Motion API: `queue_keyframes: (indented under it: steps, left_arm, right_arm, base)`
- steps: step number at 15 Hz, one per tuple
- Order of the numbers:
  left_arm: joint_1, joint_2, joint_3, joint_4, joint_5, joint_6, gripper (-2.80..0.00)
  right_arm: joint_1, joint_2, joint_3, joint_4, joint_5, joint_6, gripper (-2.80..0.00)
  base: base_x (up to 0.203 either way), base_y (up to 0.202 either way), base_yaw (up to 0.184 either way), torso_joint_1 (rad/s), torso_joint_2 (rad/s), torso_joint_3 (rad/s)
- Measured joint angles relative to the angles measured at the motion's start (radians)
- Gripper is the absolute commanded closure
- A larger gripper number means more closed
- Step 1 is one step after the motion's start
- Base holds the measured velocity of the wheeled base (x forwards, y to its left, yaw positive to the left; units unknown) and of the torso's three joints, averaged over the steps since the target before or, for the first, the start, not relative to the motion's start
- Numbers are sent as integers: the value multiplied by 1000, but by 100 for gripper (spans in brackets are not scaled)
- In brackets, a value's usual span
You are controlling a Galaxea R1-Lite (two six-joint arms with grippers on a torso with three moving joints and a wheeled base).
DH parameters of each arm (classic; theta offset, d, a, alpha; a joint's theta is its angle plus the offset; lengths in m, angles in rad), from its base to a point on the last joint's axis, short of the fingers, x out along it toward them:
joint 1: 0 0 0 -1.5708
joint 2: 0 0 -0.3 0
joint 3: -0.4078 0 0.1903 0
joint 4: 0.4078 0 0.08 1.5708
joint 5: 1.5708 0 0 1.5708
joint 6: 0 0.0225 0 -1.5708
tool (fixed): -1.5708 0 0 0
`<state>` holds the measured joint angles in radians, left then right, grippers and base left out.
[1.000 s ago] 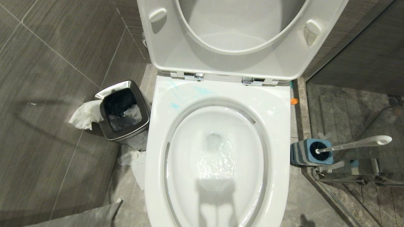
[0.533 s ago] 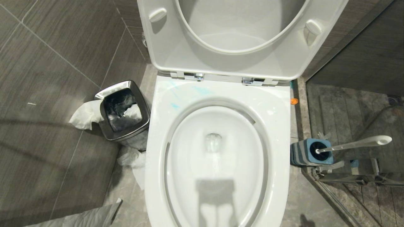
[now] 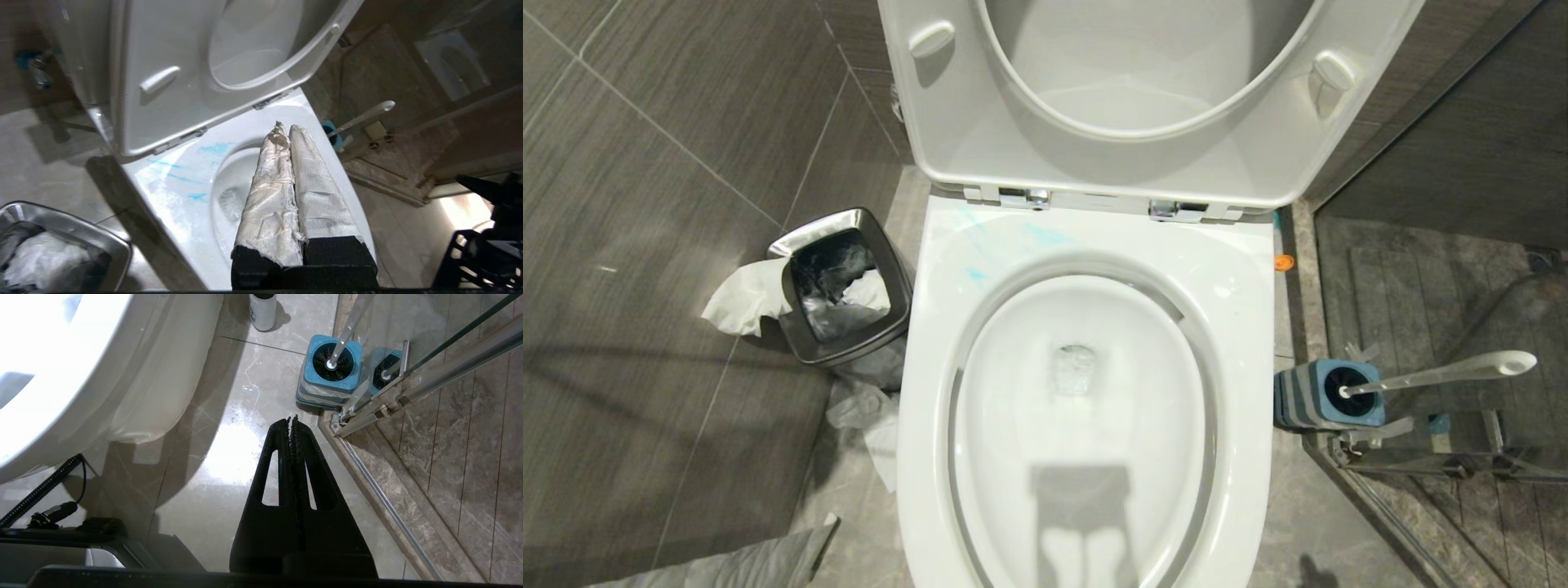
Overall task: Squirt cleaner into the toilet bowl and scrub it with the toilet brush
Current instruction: Flush the toilet
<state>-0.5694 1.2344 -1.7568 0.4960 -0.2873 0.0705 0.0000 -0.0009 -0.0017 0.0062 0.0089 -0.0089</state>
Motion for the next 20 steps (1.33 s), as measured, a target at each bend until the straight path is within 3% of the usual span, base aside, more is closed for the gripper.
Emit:
queue_keyframes:
  steps: [5,12,17,20]
  left_arm:
    - [70,41,26,-28,-219,-34,0]
    - [83,49,154,-102,-226,-74,0]
    - [104,60,179,-145,-221,-83,0]
    - [131,90,176,-249,-164,-81,0]
  right_arm:
    - [0,0,0,0,0,0,0]
    - [0,0,0,0,1,0,0]
    - [0,0,0,0,1,0,0]
    - [0,0,0,0,0,0,0]
  base:
    - [0,0,0,0,0,0]
    - [0,0,0,0,0,0]
    - [0,0,0,0,0,0]
    - [0,0,0,0,0,0]
